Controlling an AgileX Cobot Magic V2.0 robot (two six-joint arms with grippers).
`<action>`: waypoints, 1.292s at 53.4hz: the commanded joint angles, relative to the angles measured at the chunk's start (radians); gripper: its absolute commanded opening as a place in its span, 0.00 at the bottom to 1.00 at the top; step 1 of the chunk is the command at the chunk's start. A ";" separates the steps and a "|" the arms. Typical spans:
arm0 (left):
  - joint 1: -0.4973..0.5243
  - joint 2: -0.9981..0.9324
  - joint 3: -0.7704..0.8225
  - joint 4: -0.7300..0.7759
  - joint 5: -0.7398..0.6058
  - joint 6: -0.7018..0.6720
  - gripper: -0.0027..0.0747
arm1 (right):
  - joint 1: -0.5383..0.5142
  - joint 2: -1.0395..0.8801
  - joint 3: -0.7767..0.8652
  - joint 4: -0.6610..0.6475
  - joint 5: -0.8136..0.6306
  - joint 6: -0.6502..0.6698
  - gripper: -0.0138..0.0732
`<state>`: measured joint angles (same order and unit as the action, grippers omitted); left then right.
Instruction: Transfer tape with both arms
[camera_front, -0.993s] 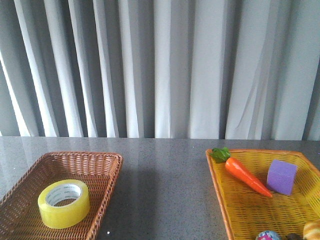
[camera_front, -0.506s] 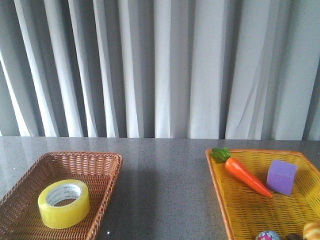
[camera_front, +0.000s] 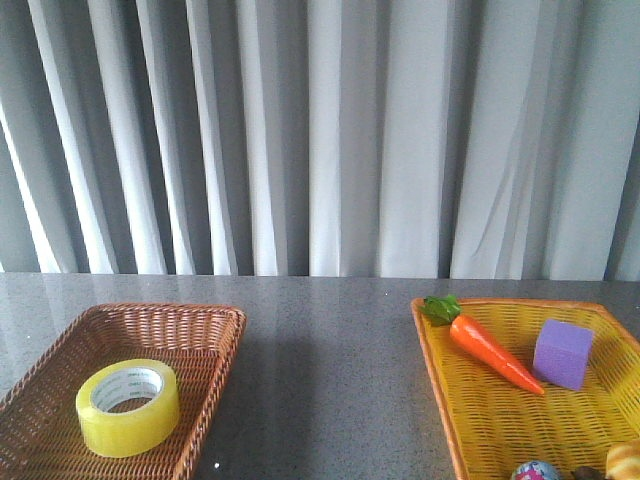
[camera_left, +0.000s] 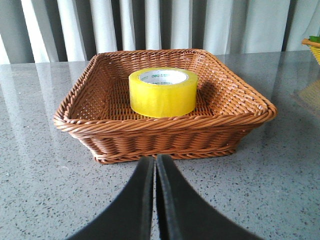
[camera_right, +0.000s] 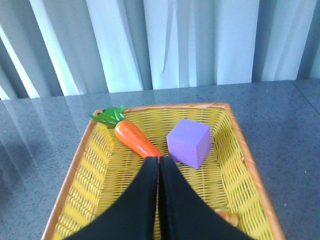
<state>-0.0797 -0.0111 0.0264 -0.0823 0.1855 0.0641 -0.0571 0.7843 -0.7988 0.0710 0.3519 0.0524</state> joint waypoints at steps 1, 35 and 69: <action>-0.001 -0.017 -0.023 -0.008 -0.076 -0.002 0.03 | -0.001 -0.169 0.168 0.046 -0.178 0.006 0.15; -0.001 -0.017 -0.023 -0.008 -0.076 -0.002 0.03 | -0.001 -0.766 0.833 -0.078 -0.328 -0.016 0.15; -0.001 -0.017 -0.023 -0.008 -0.075 -0.002 0.03 | -0.001 -0.810 0.833 -0.087 -0.330 -0.004 0.15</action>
<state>-0.0797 -0.0111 0.0264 -0.0823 0.1855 0.0641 -0.0571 -0.0131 0.0252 -0.0064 0.0972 0.0470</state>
